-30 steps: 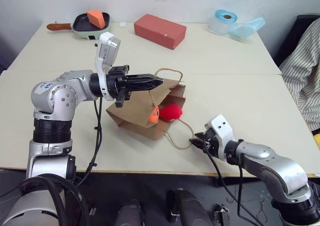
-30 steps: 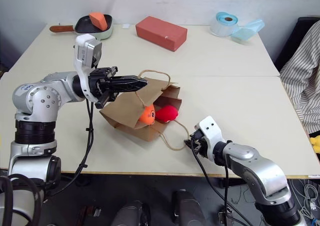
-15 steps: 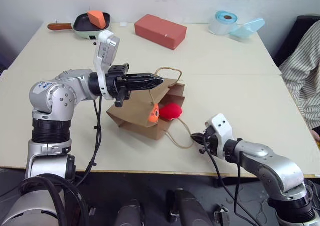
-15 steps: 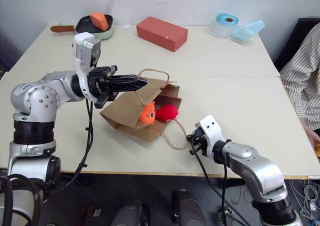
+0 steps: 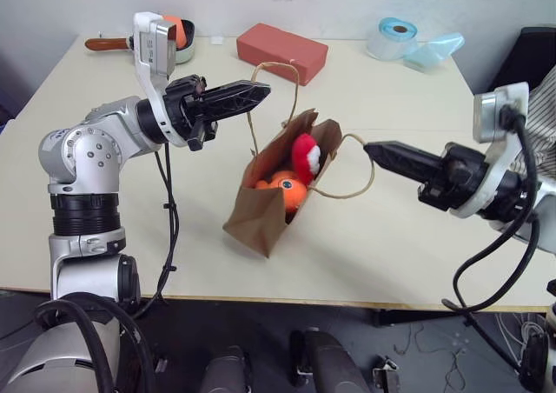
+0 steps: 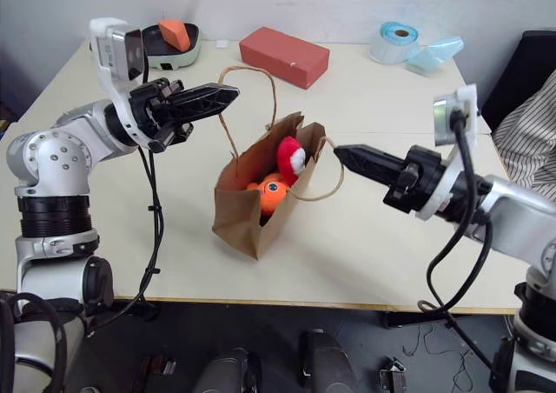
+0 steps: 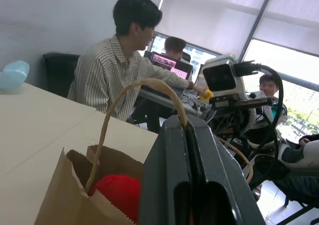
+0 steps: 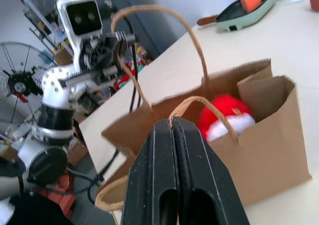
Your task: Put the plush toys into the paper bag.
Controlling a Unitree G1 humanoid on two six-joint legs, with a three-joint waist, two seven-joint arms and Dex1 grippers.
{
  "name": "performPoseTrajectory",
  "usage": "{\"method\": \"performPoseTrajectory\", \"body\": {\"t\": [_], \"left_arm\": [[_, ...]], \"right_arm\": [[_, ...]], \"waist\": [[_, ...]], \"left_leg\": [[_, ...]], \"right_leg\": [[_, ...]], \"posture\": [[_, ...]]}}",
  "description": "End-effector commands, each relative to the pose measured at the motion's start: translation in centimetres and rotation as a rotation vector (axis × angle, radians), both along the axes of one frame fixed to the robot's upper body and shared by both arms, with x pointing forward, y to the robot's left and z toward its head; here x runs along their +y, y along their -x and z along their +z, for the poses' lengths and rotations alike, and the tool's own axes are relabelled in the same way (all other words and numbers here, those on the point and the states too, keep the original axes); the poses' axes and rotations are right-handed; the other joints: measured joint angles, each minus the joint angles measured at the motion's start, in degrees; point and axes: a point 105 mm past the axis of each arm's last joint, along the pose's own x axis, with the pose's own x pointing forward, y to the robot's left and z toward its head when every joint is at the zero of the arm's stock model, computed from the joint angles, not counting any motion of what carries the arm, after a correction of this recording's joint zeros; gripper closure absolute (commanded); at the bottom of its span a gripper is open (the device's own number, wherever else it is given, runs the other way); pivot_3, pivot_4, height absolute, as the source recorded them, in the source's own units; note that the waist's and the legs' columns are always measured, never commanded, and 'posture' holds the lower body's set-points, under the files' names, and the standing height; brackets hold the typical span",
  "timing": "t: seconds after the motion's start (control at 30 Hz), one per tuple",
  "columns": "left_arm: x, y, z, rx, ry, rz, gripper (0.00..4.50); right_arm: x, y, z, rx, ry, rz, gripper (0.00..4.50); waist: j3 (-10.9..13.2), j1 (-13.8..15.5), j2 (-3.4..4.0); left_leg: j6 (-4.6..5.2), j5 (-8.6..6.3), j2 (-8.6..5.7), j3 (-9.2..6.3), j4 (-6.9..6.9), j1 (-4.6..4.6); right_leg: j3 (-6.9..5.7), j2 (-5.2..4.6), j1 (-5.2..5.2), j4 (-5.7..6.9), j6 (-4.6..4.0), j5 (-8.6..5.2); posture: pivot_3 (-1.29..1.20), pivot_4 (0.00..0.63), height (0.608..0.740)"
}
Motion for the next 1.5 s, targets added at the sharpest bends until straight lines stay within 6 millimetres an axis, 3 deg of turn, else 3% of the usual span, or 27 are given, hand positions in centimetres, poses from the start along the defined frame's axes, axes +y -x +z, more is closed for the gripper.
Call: {"method": "performPoseTrajectory", "body": {"t": [0.03,0.13,0.37,0.43,0.53,0.7,0.73,0.87,0.97,1.03,1.1,1.23,1.33,1.5], "left_arm": [[-0.1,-0.5,-0.3,-0.026,0.011,0.051,4.50],[-0.6,-1.2,-1.5,-0.009,0.001,0.082,4.50],[-0.4,0.0,-2.1,0.003,0.003,0.071,4.50],[-0.2,0.3,-2.0,0.007,0.009,0.073,4.50],[0.2,0.7,-1.4,0.018,0.031,0.065,3.87],[1.6,3.0,-0.4,0.000,-0.001,0.029,2.41],[2.1,3.6,-0.4,0.000,-0.016,0.026,2.12],[4.1,5.7,-1.7,0.026,-0.094,0.067,0.83],[4.5,6.8,-4.1,0.049,-0.177,0.130,0.02],[3.9,7.2,-5.7,0.047,-0.228,0.163,0.00],[3.1,7.0,-7.5,0.033,-0.269,0.207,0.00],[1.1,6.4,-10.3,0.006,-0.287,0.225,0.00],[-0.1,5.9,-11.7,-0.022,-0.298,0.204,0.00],[-1.1,4.1,-12.9,-0.052,-0.295,0.231,0.00]], "right_arm": [[0.2,-0.3,1.7,-0.016,-0.089,-0.016,4.48],[0.9,-0.7,1.2,-0.022,-0.080,-0.030,4.48],[1.0,-0.9,-1.8,-0.050,0.010,-0.122,4.48],[0.8,-0.7,-1.9,-0.061,0.009,-0.131,4.09],[0.2,-0.2,-1.2,-0.073,-0.039,-0.114,3.20],[-1.2,2.3,0.5,-0.187,-0.007,-0.056,1.53],[-1.6,3.0,0.9,-0.202,-0.011,-0.039,1.49],[-3.2,5.8,1.4,-0.220,0.008,0.010,1.49],[-4.2,7.4,0.2,-0.169,0.044,0.028,1.49],[-4.0,7.6,-1.9,-0.119,0.133,0.035,1.67],[-3.4,6.9,-4.9,-0.074,0.266,0.014,2.04],[-1.3,4.5,-10.1,-0.068,0.450,0.006,3.35],[0.6,1.4,-12.2,-0.128,0.507,-0.030,4.37],[3.0,-2.4,-14.2,-0.202,0.577,-0.081,4.44]], "waist": [[0.00,0.06,0.00],[0.00,0.13,0.00],[0.00,0.20,0.00],[0.00,0.15,0.00],[0.00,0.15,0.00],[0.00,0.18,0.00],[0.00,0.16,0.00],[0.00,0.18,0.00],[-0.01,0.36,-0.01],[-0.01,0.43,-0.03],[-0.02,0.35,-0.02],[-0.06,0.09,-0.09],[-0.04,0.03,-0.06],[-0.03,0.34,-0.04]], "left_leg": [[0.00,0.00,0.00,0.00,0.00,0.00],[0.00,0.00,0.00,-0.01,0.00,-0.04],[0.01,0.00,0.03,-0.15,-0.01,-0.23],[0.01,0.00,0.02,-0.17,-0.02,-0.23],[0.01,0.00,0.03,-0.18,0.04,-0.20],[0.01,0.00,0.03,-0.19,0.00,-0.22],[0.01,0.00,0.03,-0.20,-0.03,-0.22],[0.01,0.00,0.03,-0.22,-0.16,-0.16],[0.01,0.00,0.04,-0.26,-0.19,-0.12],[0.05,-0.01,0.03,-0.32,-0.21,-0.05],[0.08,-0.02,0.02,-0.35,-0.23,0.08],[0.07,0.02,-0.03,-0.33,-0.66,0.45],[-0.05,0.08,-0.03,-0.28,-0.70,0.44],[-0.09,0.16,-0.04,-0.24,-0.62,0.24]], "right_leg": [[0.00,0.00,0.00,0.00,0.00,0.00],[-0.01,0.00,0.00,-0.03,0.01,0.00],[-0.13,0.00,-0.06,-0.15,0.01,0.01],[-0.14,0.00,-0.06,-0.16,0.01,0.01],[-0.14,0.00,-0.05,-0.11,0.01,0.01],[-0.15,0.00,-0.04,-0.16,0.01,0.01],[-0.16,0.00,-0.04,-0.18,0.01,0.01],[-0.17,0.01,-0.01,-0.24,0.01,0.01],[-0.17,0.00,0.08,-0.29,0.02,0.00],[-0.17,0.00,0.22,-0.41,0.02,0.00],[-0.17,0.00,0.40,-0.50,0.07,0.03],[-0.11,0.02,1.03,-0.85,0.23,0.08],[-0.08,0.10,0.94,-0.83,0.24,0.08],[-0.08,0.09,0.32,-0.67,0.21,0.09]], "posture": [[0.00,0.150,0.740],[0.00,0.150,0.740],[0.00,0.150,0.740],[0.00,0.150,0.740],[0.00,0.150,0.740],[0.00,0.150,0.740],[0.00,0.150,0.740],[0.00,0.150,0.740],[0.00,0.150,0.740],[0.00,0.150,0.740],[0.00,0.150,0.740],[0.00,0.150,0.740],[0.00,0.150,0.740],[0.00,0.150,0.740]]}}
